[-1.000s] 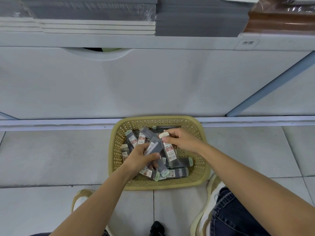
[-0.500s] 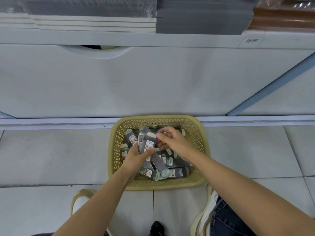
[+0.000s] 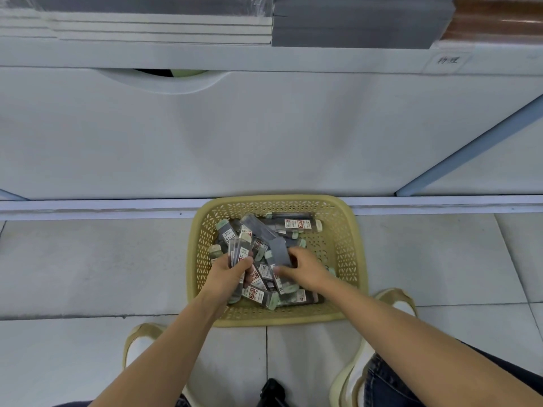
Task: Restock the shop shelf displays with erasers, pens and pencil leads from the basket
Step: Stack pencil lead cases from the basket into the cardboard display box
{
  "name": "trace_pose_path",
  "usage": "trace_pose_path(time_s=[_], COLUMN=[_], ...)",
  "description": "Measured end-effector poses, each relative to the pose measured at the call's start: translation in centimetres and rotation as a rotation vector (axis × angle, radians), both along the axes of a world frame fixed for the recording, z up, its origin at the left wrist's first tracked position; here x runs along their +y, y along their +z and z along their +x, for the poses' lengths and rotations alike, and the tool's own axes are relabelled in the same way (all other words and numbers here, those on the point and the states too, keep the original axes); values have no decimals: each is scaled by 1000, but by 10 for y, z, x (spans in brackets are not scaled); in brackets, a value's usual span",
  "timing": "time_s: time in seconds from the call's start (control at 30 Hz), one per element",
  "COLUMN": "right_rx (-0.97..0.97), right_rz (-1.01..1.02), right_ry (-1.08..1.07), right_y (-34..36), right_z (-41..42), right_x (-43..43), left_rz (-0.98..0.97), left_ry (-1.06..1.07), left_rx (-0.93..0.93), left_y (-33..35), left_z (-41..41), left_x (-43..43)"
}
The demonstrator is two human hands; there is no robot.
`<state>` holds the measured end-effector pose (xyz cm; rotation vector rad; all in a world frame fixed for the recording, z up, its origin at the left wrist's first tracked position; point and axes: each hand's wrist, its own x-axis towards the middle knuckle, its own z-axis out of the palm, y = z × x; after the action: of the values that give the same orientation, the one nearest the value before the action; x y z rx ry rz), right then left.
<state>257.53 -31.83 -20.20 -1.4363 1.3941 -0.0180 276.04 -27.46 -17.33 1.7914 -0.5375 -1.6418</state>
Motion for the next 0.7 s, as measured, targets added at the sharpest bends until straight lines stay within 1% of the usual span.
trace_pose_path(time_s=[0.07, 0.13, 0.23, 0.33, 0.43, 0.57, 0.7], right_rx=[-139, -226, -375, -510, -557, -610, -525], right_rz=[87, 123, 140, 132, 104, 44, -59], right_ry=[-129, -221, -302, -376, -410, -369, -263], right_y=[5, 14, 33, 56, 79, 119, 160], right_z=[-9, -15, -11, -1, 2, -7, -16], right_x=[-5, -13, -27, -35, -42, -54, -61], left_rz=[24, 29, -20, -70, -152, -243, -298], left_ry=[16, 9, -57, -116, -98, -57, -25], left_rx=[2, 26, 97, 124, 175, 149, 147], left_y=[-3, -3, 10, 26, 44, 73, 105], left_z=[0, -2, -9, -18, -22, -19, -21], left_x=[0, 0, -2, -9, -17, -26, -32])
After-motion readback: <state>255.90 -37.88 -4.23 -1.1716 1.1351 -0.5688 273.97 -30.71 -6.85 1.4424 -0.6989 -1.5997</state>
